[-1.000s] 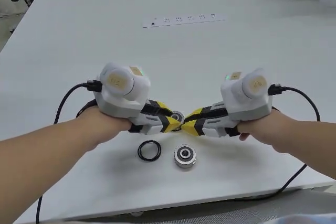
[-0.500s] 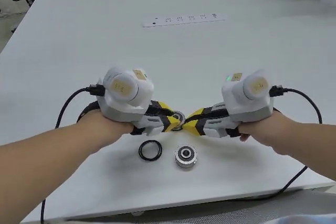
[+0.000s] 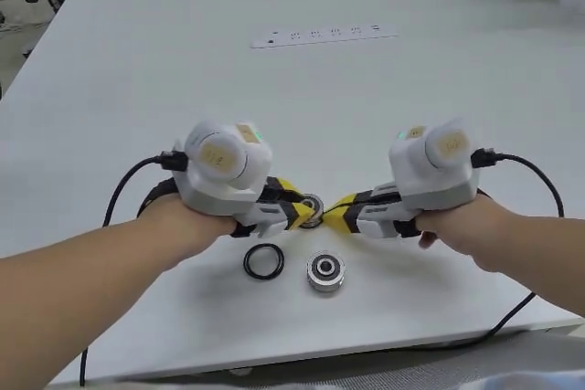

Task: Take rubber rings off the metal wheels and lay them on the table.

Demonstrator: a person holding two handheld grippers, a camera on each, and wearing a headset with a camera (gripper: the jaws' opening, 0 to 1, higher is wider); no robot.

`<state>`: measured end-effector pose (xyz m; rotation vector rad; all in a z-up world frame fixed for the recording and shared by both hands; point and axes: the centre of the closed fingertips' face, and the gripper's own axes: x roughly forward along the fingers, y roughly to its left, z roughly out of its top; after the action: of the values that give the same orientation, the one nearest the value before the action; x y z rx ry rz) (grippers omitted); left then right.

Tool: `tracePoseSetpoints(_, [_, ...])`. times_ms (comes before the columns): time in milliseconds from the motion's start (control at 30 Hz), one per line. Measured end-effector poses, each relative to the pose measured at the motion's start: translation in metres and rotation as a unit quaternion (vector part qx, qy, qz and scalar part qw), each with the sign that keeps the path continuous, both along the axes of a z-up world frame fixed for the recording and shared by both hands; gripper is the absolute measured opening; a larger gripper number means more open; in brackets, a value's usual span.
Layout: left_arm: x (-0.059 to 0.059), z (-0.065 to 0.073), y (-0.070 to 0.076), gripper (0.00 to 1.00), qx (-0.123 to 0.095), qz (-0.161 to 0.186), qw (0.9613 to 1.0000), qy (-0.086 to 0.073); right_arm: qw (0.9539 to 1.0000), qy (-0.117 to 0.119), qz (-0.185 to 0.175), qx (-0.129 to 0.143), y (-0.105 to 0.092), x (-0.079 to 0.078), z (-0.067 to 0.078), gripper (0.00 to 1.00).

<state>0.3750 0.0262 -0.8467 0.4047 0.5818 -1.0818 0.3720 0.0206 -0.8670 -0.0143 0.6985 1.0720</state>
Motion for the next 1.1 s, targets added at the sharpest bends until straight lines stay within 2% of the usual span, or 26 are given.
tracePoseSetpoints(67, [0.0, 0.0, 0.0, 0.14, 0.001, 0.0, 1.0, -0.001, 1.0, 0.005, -0.004, 0.005, 0.0, 0.0, 0.001, 0.0])
tracePoseSetpoints(100, [0.0, 0.0, 0.0, 0.14, 0.001, 0.0, 1.0, -0.001, 0.9996, 0.017, -0.014, 0.019, 0.001, -0.001, 0.003, 0.0])
tracePoseSetpoints(133, [0.0, 0.0, 0.0, 0.14, 0.0, 0.0, 1.0, -0.001, 0.9992, 0.029, -0.018, 0.02, 0.001, -0.003, 0.003, 0.0])
tracePoseSetpoints(200, [0.001, -0.001, 0.001, 0.14, 0.0, 0.002, 1.0, -0.001, 0.9994, 0.024, -0.016, 0.02, 0.001, -0.002, 0.003, 0.0])
tracePoseSetpoints(367, [0.001, 0.0, 0.0, 0.14, 0.0, 0.004, 1.0, 0.0, 0.998, 0.042, -0.029, 0.037, -0.001, 0.0, 0.003, 0.0])
tracePoseSetpoints(467, [0.001, 0.0, 0.0, 0.14, 0.001, 0.004, 1.0, -0.001, 0.9957, 0.058, -0.043, 0.057, -0.001, 0.001, 0.007, 0.0])
tracePoseSetpoints(533, [0.0, 0.0, 0.0, 0.14, 0.001, 0.003, 1.0, -0.001, 0.9946, 0.052, -0.062, 0.065, -0.005, 0.007, 0.011, 0.0])
tracePoseSetpoints(567, [0.0, 0.0, 0.0, 0.14, 0.001, 0.003, 1.0, -0.001, 0.99, 0.081, -0.071, 0.091, -0.002, 0.005, 0.016, 0.0])
tracePoseSetpoints(667, [0.0, 0.0, 0.0, 0.14, 0.004, 0.002, 1.0, -0.001, 0.9916, 0.071, -0.068, 0.084, -0.002, 0.004, 0.015, 0.0])
tracePoseSetpoints(833, [0.001, -0.001, 0.001, 0.14, 0.007, 0.002, 1.0, -0.003, 0.9882, 0.083, -0.077, 0.103, 0.001, 0.002, 0.018, 0.0])
tracePoseSetpoints(1100, [0.002, -0.002, 0.002, 0.14, 0.012, 0.004, 0.9999, -0.003, 0.9884, 0.083, -0.072, 0.104, 0.002, -0.001, 0.022, 0.0])
